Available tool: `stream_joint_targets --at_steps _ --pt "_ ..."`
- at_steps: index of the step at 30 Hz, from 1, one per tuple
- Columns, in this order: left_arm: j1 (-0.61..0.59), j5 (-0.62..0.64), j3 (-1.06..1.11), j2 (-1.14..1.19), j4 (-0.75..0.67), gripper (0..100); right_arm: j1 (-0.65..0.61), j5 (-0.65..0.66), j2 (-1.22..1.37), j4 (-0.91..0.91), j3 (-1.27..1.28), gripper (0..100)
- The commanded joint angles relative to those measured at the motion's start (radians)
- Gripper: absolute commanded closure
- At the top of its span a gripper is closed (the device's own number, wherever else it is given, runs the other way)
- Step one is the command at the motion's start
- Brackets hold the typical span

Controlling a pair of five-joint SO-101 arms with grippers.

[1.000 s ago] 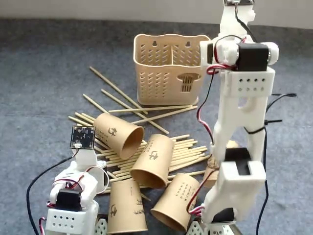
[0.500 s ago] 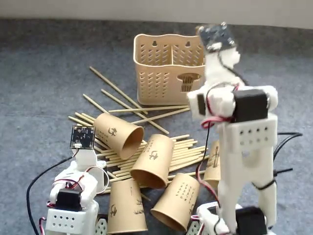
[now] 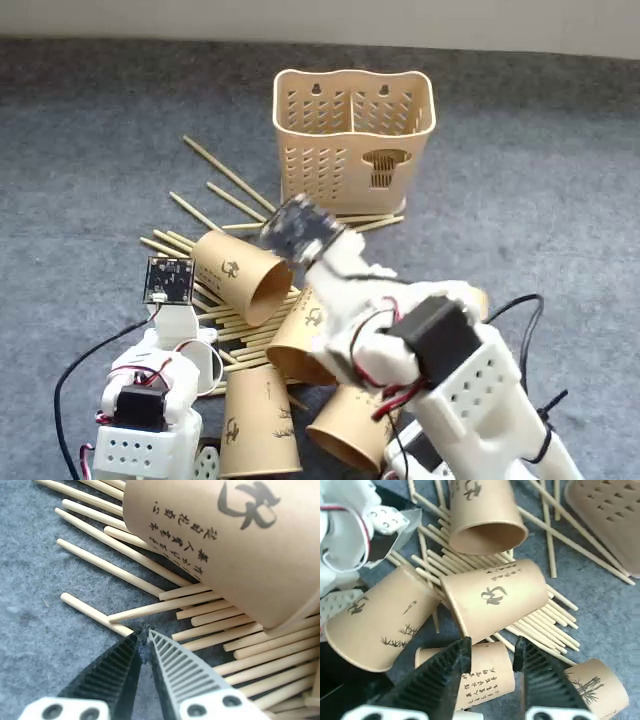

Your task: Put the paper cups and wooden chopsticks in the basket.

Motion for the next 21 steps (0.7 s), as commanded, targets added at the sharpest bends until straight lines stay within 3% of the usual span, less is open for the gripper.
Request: stream_joint_targets --at_steps 1,10,17,21 --pt "0.013 0.006 0.019 -0.007 -0.009 99 -0.076 0.018 -0.022 -0.076 0.081 85.0" --pt "0.012 0.006 0.019 -0.007 -0.009 99 -0.091 0.025 -0.030 -0.205 0.226 85.0" --pt "0.012 0.006 0.019 -0.007 -0.009 99 -0.203 0.025 -0.024 -0.226 0.243 85.0" --pt "0.012 0.006 0.019 -0.007 -0.009 99 -0.173 0.026 -0.022 -0.295 0.308 85.0"
